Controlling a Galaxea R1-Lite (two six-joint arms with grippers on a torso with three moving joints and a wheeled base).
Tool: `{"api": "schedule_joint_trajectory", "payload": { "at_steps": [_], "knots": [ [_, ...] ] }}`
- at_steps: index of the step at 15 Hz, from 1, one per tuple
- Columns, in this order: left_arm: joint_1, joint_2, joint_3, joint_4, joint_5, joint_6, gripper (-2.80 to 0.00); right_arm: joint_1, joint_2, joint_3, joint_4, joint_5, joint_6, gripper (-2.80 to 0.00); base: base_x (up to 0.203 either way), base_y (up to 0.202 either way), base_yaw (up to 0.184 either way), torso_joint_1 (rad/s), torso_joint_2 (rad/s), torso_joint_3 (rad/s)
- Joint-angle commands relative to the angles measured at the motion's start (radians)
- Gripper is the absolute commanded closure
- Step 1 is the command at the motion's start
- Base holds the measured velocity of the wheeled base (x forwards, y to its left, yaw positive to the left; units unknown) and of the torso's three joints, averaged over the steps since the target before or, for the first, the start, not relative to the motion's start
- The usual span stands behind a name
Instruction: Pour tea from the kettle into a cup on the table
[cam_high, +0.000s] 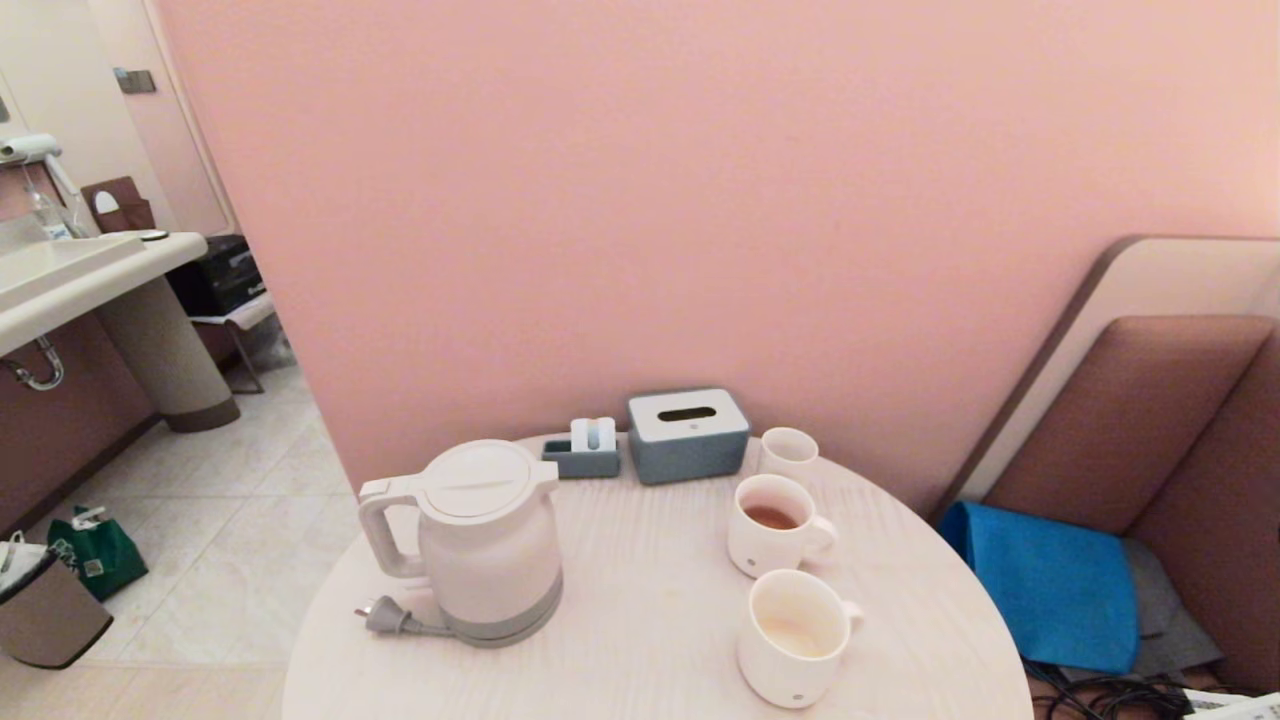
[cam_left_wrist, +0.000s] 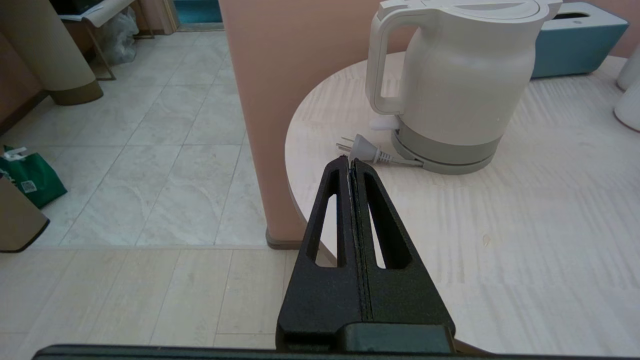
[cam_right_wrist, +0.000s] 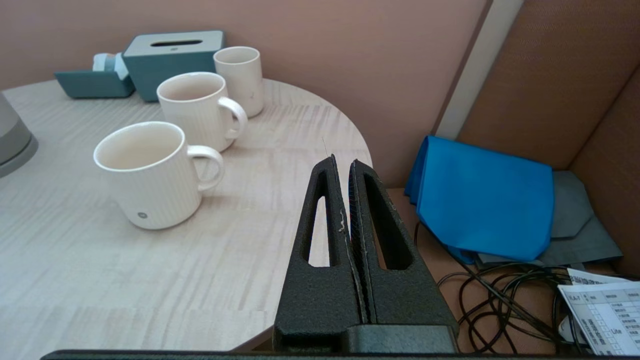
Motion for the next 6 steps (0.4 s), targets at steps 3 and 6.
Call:
{"api": "schedule_joint_trajectory", "payload": {
  "at_steps": [3,6],
  "knots": [
    [0.000,0.001,0.000,0.001,0.000,0.000,0.00,0.001,0.002,0.000,-0.001,0.000,0.003,0.00,0.000,0.000,0.000,0.000,0.00,0.000],
    [0.000,0.001,0.000,0.001,0.000,0.000,0.00,0.001,0.002,-0.001,-0.001,0.000,0.003,0.00,0.000,0.000,0.000,0.000,0.00,0.000]
  ]
}}
